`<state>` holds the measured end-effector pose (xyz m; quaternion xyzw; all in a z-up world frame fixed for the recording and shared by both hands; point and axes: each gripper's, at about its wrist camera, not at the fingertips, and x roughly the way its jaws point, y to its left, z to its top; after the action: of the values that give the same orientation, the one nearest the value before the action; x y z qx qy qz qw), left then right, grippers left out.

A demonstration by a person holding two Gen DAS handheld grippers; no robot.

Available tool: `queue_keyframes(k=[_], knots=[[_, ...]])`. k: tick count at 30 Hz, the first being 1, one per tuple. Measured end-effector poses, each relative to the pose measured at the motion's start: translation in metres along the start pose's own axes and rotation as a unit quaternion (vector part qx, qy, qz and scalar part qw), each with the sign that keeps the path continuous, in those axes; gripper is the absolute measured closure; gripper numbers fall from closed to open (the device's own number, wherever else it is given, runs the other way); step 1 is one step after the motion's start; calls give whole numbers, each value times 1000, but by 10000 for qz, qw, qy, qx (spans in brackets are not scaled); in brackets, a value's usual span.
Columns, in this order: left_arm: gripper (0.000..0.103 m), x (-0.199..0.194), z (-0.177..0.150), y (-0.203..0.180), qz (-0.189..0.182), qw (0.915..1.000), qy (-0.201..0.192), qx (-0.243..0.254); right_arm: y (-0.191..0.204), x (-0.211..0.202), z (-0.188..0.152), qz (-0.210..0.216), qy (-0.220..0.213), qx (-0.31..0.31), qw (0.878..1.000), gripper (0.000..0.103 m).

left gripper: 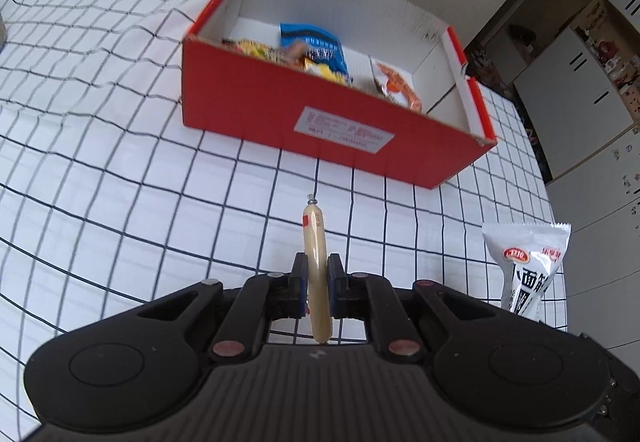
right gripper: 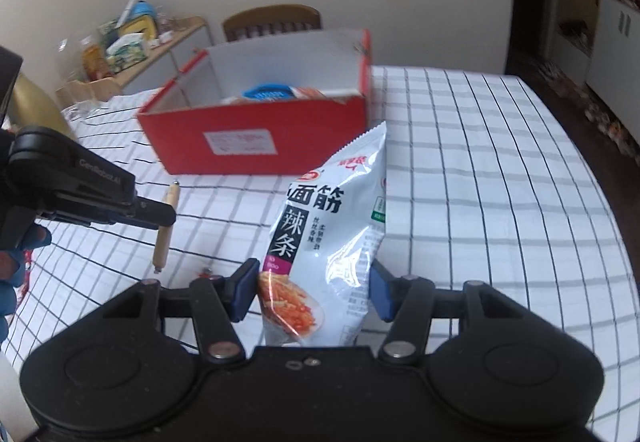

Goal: Organize snacks
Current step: 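Carry the sausage stick and white packet up over the red box with both tools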

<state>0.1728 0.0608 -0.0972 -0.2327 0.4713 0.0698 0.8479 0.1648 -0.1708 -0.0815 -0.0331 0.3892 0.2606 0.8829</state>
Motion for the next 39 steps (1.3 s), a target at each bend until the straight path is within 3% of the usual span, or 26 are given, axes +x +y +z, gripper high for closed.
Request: queue_keyframes(k=[11, 20, 29, 39], knots=[[94, -32, 21, -8, -20, 9987, -402, 304, 17, -11, 43, 197, -346, -396, 9984, 48], [94, -45, 60, -18, 51, 9959, -773, 472, 23, 0, 87, 127, -630, -678, 9956, 48], [94, -44, 102, -26, 120, 9936, -990, 532, 29, 25, 121, 91, -766, -850, 9934, 48], [94, -25, 140, -30, 428, 9897, -1142, 754, 34, 67, 143, 14, -618, -888, 9941, 48]])
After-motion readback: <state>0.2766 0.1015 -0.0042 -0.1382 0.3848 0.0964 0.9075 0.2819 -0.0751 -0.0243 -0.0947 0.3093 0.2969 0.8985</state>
